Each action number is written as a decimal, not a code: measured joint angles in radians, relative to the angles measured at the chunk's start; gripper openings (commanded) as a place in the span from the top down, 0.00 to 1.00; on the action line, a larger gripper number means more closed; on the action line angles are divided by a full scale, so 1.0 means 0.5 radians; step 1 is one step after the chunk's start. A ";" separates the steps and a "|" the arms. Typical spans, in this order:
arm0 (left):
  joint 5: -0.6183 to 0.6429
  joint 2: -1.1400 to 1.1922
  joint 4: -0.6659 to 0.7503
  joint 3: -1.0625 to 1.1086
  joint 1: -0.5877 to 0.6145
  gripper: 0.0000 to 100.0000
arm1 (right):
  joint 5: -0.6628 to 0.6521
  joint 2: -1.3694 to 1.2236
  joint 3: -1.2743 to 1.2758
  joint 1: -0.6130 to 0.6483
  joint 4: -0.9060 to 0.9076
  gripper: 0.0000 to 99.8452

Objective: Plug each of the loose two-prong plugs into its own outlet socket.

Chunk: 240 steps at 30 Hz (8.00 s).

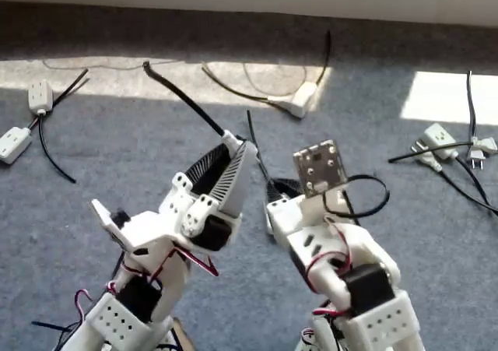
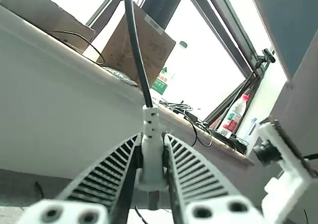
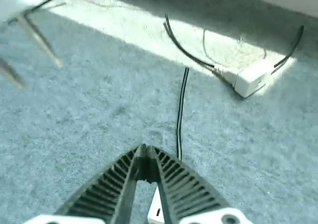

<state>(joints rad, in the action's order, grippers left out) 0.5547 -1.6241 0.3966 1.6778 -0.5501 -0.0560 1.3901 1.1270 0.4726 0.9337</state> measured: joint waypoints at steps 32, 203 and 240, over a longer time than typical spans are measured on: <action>0.193 -0.028 -0.476 0.009 -0.531 0.99 | -0.120 0.684 0.414 -0.132 -0.331 0.99; -2.197 3.087 -2.900 -2.412 -0.470 0.99 | 0.031 0.684 1.074 -1.967 -0.018 0.99; -2.348 3.087 -3.004 -2.225 -0.368 0.99 | 0.031 0.684 1.074 -1.967 -0.018 0.99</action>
<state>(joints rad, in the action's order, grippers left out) -0.6191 -0.0806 -1.1055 0.5654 -0.7342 -0.0407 1.7323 1.6640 -0.5109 0.9244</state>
